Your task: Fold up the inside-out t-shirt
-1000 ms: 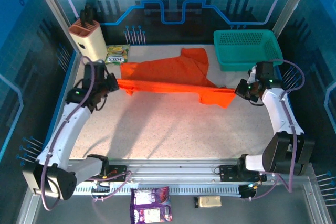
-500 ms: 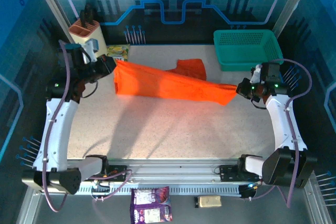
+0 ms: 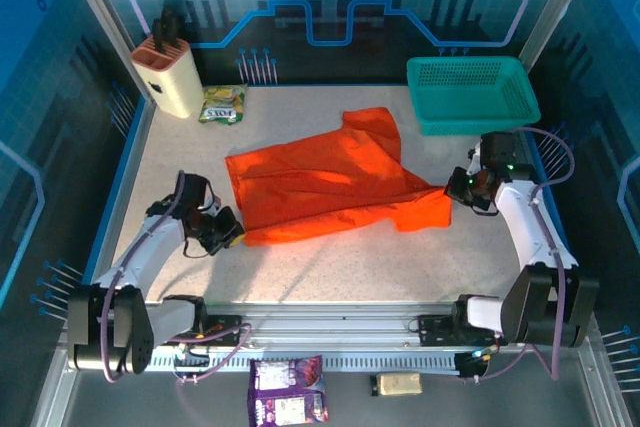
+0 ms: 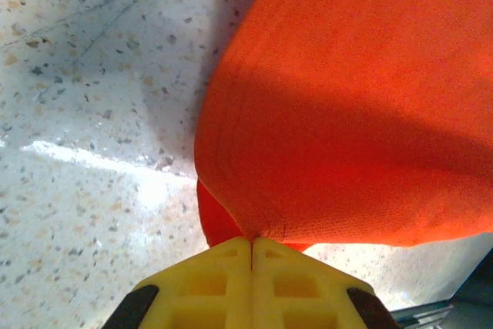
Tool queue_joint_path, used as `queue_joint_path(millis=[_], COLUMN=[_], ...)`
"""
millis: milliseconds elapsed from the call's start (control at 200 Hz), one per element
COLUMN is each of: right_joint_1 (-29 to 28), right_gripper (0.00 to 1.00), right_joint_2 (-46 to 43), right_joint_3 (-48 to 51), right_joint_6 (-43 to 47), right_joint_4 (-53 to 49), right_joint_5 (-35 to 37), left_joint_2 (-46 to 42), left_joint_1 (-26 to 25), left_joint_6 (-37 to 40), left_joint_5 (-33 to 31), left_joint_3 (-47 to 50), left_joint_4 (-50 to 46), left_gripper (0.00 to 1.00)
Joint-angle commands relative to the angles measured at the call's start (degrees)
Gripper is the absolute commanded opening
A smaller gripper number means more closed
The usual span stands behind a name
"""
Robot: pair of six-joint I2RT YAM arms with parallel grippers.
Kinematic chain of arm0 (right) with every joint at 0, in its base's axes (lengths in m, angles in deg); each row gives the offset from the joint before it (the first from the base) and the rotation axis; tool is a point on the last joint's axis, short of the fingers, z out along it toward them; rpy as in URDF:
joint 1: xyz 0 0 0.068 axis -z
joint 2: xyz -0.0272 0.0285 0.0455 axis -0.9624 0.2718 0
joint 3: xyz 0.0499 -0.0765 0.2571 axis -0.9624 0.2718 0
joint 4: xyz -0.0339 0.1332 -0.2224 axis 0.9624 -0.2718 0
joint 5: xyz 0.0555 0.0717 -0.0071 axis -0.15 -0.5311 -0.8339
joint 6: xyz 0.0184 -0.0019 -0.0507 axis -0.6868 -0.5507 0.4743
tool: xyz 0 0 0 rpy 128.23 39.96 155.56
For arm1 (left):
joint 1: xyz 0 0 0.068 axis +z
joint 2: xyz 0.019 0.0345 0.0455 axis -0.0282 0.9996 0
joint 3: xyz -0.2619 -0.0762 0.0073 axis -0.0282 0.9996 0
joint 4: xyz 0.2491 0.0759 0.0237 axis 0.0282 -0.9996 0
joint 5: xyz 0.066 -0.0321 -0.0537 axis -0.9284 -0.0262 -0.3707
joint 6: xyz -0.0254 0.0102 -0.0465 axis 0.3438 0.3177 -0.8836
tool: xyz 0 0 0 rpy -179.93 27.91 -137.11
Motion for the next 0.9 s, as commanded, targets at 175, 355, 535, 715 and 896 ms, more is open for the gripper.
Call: queue_joint_path(millis=[175, 355, 535, 715, 896], right_joint_1=[-1.1, -1.5, -1.6, -2.4, -3.0], right_gripper=[0.0, 0.0, 0.0, 0.0, 0.0], right_joint_2=[5.3, 6.5, 6.3, 6.9, 7.1], right_joint_3=[-1.0, -2.4, -1.9, -1.7, -2.3], right_joint_6=[-1.3, -1.1, -0.8, -0.7, -0.7], right_joint_4=[5.3, 5.1, 4.9, 4.8, 4.4], right_joint_5=[1.9, 2.1, 2.0, 1.6, 1.7], left_joint_2=[11.7, 13.7, 6.1, 2.7, 4.3], left_joint_1=[-0.3, -0.9, -3.6, -7.9, -10.8], left_joint_6=[-1.0, 0.7, -0.4, -2.1, -2.7], left_joint_5=[0.4, -4.1, -5.6, -9.9, -12.9], left_joint_3=[-2.1, -4.2, -3.8, -2.1, -0.3], left_joint_4=[12.4, 10.3, 6.0, 1.9, 2.3], left_gripper=[0.0, 0.12, 0.29, 0.33, 0.3])
